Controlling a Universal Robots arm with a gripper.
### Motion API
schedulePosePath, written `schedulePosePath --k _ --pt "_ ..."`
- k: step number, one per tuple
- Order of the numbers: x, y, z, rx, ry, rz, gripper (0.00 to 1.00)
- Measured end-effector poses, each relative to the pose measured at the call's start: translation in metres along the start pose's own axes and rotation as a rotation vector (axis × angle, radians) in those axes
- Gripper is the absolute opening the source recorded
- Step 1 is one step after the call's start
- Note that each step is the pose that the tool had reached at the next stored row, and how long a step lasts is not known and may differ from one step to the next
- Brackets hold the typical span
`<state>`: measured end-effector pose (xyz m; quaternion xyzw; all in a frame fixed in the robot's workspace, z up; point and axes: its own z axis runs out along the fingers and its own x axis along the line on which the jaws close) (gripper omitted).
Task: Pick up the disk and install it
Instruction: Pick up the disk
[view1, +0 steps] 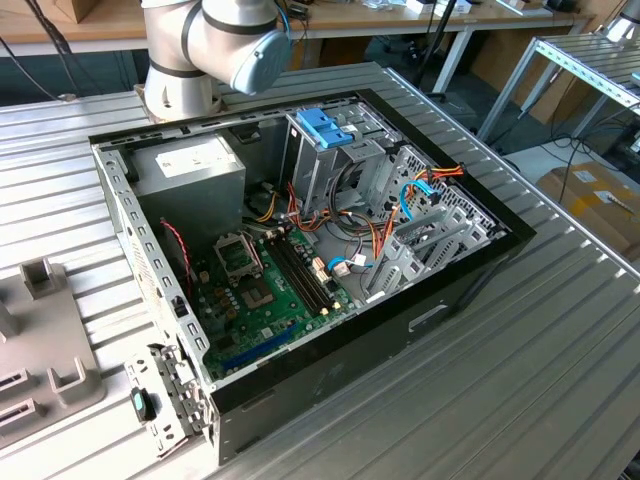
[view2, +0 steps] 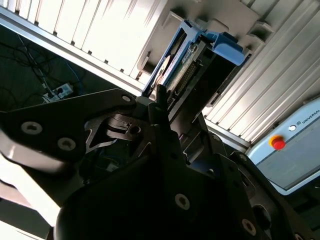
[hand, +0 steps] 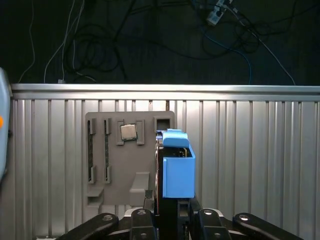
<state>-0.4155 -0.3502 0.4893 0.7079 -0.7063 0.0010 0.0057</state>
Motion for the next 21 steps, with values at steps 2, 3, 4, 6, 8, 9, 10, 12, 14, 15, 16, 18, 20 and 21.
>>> schedulePosePath --k 2,3,4,6,8,9,10,12,14,15,16,18,20,21 --pt "0.0000 -0.0055 0.0000 0.0001 0.0000 0.000 0.35" --pt "0.0000 -0.0076 0.0000 0.0001 0.0000 0.000 0.35" --pt "0.0000 -0.0103 0.0000 0.0001 0.0000 0.000 0.35" --pt "0.0000 -0.0220 -0.0001 0.0001 0.0000 0.000 0.35" --pt "0.0001 -0.0324 -0.0002 0.0000 0.0000 0.000 0.35" --pt "0.0000 -0.0353 -0.0002 0.0000 0.0000 0.000 0.35" --pt "0.0000 -0.0381 -0.0002 0.0001 -0.0001 0.000 0.35" --pt "0.0001 -0.0471 -0.0003 0.0000 0.0000 0.000 0.35" --pt "0.0001 -0.0554 -0.0003 0.0000 0.0000 0.000 0.35" --pt "0.0001 -0.0610 -0.0004 0.0000 0.0000 0.000 0.35" --pt "0.0001 -0.0644 -0.0004 0.0000 0.0000 0.000 0.35" --pt "0.0001 -0.0727 -0.0005 0.0000 0.0000 0.000 0.35" --pt "0.0000 -0.0807 -0.0005 0.0001 -0.0001 0.000 0.35" --pt "-0.0001 -0.0841 -0.0005 0.0000 0.0000 0.000 0.35"
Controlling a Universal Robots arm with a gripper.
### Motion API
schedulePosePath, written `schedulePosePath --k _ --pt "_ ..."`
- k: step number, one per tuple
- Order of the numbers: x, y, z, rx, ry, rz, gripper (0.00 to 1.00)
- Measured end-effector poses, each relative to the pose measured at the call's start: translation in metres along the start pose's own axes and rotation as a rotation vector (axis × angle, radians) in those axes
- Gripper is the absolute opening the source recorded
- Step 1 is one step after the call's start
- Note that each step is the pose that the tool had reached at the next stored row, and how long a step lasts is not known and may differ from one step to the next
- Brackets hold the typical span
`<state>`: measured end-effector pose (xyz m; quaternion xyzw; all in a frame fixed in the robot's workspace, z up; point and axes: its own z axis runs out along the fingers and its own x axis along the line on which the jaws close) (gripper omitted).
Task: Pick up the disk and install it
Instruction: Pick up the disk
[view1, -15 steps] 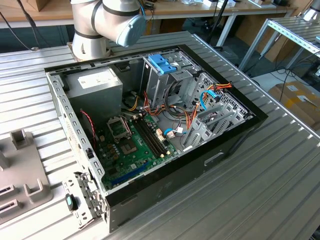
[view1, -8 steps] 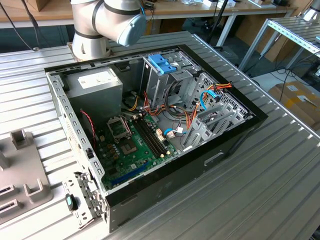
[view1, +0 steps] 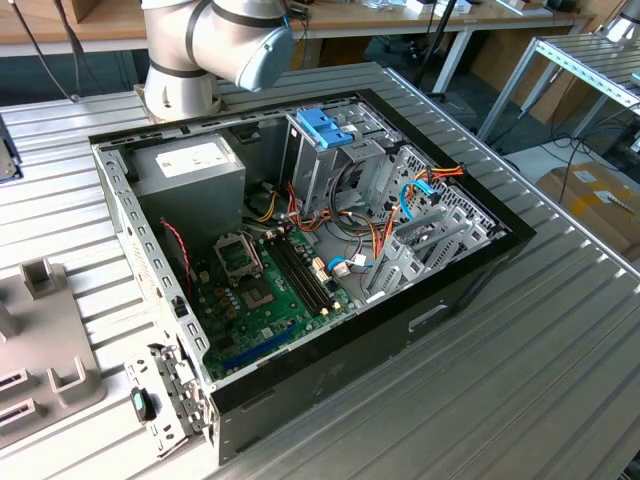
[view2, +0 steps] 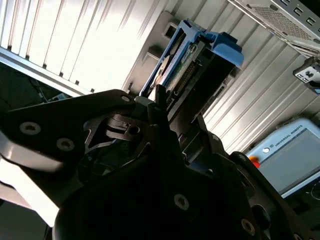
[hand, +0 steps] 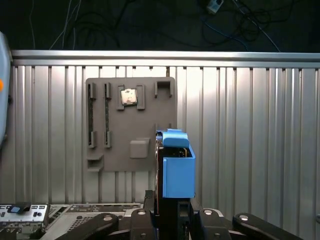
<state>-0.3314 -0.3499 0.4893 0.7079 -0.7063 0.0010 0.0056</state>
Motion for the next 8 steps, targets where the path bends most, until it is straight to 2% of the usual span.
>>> schedulePosePath --k 1,8 --pt "0.0000 -0.0071 -0.0001 0.0000 0.0000 0.000 0.35" --pt "-0.0005 -0.0346 -0.0002 0.0000 0.0000 0.000 0.35"
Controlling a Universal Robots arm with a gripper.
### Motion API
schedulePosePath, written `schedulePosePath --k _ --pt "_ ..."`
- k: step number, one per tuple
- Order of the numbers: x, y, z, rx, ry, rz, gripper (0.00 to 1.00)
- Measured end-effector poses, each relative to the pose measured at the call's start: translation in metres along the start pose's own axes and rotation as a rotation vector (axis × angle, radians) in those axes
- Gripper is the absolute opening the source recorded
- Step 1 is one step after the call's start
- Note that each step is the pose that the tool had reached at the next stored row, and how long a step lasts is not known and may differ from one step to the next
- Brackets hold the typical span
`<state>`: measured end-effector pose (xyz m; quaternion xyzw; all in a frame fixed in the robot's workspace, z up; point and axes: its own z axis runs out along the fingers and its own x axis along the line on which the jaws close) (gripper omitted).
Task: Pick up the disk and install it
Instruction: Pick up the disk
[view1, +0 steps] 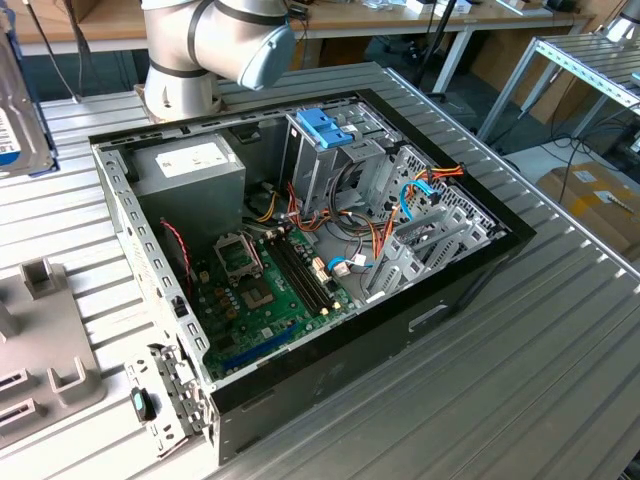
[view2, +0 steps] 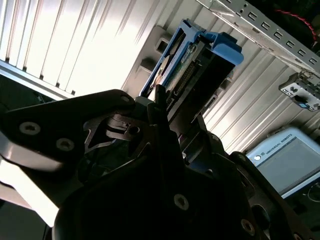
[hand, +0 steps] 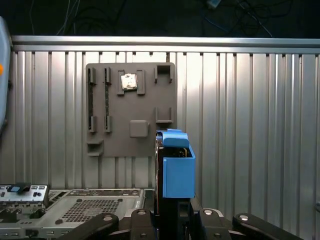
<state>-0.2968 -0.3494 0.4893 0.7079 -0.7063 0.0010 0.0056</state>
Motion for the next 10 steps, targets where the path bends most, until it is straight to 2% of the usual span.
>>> schedulePosePath --k 5,6,7,9,10 --pt "-0.0005 -0.0196 -0.0001 0.0001 -0.0001 0.000 0.35" --pt "-0.0009 -0.0311 -0.0002 0.0000 0.0000 0.000 0.35" --pt "-0.0011 -0.0372 -0.0003 -0.0001 0.0001 0.000 0.35" --pt "-0.0013 -0.0442 -0.0003 0.0001 0.0001 0.000 0.35" --pt "-0.0014 -0.0506 -0.0003 0.0000 0.0000 0.000 0.35"
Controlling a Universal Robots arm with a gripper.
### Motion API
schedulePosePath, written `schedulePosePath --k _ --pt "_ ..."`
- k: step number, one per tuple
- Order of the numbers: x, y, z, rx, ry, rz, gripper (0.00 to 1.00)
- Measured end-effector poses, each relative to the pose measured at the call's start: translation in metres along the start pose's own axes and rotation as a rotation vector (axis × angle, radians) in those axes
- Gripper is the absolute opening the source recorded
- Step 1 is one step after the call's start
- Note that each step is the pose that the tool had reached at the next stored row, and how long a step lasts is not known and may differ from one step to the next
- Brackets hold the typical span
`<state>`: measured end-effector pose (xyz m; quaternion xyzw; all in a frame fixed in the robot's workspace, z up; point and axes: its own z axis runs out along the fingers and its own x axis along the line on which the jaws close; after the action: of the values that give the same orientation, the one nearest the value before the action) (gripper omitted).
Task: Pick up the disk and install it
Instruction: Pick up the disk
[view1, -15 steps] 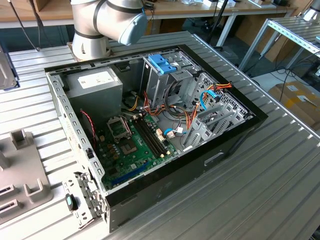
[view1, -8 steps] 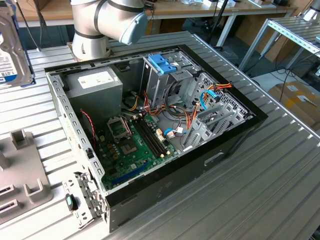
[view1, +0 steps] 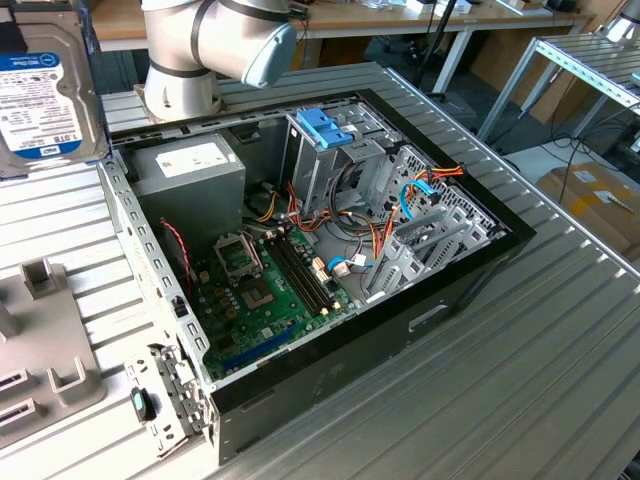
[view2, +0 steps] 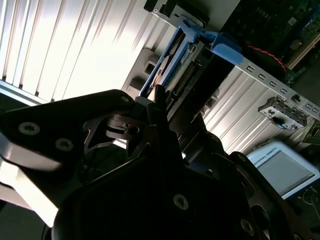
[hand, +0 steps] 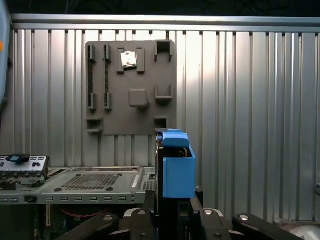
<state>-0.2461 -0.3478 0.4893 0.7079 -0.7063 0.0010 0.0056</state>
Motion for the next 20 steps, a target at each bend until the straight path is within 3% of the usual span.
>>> schedulePosePath --k 9,11,20 --pt "-0.0009 -0.0388 -0.0003 -0.0001 0.0001 0.000 0.35" --pt "-0.0011 -0.0526 -0.0004 0.0000 0.0000 0.000 0.35" --pt "-0.0019 -0.0926 -0.0006 0.0000 0.0000 0.000 0.35"
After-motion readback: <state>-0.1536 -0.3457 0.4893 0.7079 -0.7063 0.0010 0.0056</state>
